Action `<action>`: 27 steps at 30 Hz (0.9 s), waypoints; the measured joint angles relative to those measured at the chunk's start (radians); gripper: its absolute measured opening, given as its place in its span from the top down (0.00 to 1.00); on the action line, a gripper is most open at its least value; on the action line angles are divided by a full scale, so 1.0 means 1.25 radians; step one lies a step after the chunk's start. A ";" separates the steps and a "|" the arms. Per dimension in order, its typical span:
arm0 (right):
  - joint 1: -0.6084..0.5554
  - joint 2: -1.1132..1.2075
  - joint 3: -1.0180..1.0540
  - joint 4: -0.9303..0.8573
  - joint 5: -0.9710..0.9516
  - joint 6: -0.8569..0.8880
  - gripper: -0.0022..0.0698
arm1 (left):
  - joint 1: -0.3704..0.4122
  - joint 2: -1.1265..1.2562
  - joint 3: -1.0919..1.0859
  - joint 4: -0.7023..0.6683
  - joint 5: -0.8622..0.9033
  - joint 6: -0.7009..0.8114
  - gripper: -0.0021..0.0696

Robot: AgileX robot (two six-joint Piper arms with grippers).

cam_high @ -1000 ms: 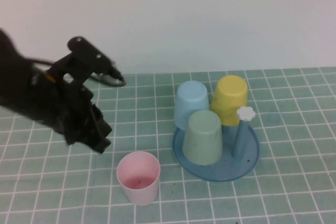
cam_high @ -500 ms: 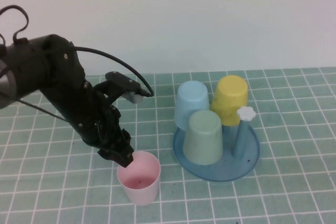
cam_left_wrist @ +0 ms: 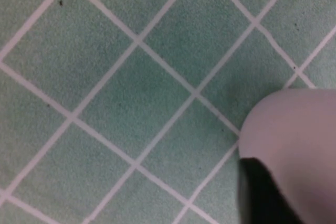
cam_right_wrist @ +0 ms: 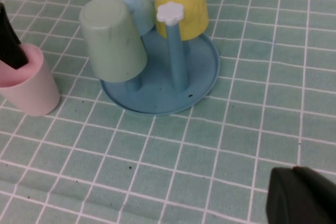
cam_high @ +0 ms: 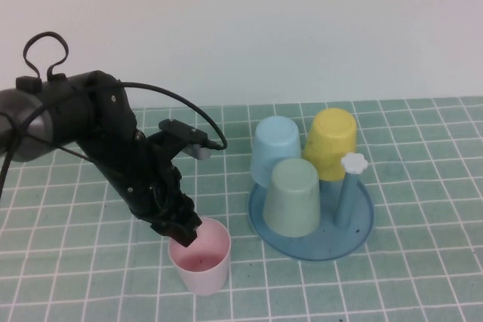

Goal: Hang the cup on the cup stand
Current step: Pick up the cup from the table, then adjust the cup with two arms

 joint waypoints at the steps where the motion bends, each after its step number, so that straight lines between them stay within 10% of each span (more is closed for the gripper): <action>1: 0.000 0.000 0.000 0.000 0.000 0.000 0.97 | 0.000 0.000 0.000 0.000 0.000 0.000 0.71; 6: 0.000 0.000 0.000 0.000 0.000 -0.002 0.97 | 0.004 0.000 -0.004 0.019 0.001 0.009 0.94; 20: 0.123 0.033 -0.002 0.000 0.008 -0.200 0.96 | 0.011 -0.087 -0.210 -0.171 0.176 0.052 0.96; 27: 0.209 0.126 -0.053 0.005 -0.036 -0.263 0.62 | -0.033 -0.115 -0.211 -0.288 0.178 0.040 0.96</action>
